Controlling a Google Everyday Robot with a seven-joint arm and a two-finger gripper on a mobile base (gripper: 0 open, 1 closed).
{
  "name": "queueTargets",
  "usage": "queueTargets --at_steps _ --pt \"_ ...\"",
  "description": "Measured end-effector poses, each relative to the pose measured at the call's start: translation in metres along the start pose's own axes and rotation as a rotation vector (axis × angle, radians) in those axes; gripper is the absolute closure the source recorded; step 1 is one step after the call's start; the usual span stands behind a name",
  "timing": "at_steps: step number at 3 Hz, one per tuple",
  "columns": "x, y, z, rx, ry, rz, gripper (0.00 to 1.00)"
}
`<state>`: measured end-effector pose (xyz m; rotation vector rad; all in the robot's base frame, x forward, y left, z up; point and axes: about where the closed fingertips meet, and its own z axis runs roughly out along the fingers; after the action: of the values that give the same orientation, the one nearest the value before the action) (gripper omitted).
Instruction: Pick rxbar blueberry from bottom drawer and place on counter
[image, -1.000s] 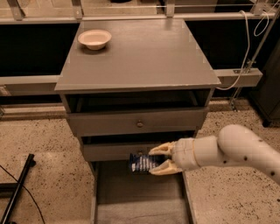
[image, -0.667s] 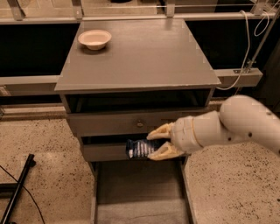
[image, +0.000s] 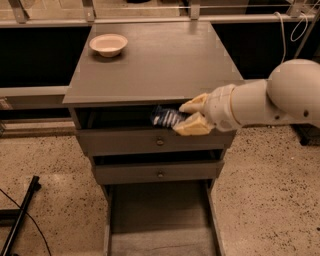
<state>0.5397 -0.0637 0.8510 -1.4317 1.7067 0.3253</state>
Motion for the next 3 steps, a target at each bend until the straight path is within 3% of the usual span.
queueTargets --at_steps 1,3 --pt "-0.005 -0.041 -0.003 0.098 -0.015 0.058 1.0" --pt "-0.015 -0.058 0.0 0.107 0.002 0.031 1.0"
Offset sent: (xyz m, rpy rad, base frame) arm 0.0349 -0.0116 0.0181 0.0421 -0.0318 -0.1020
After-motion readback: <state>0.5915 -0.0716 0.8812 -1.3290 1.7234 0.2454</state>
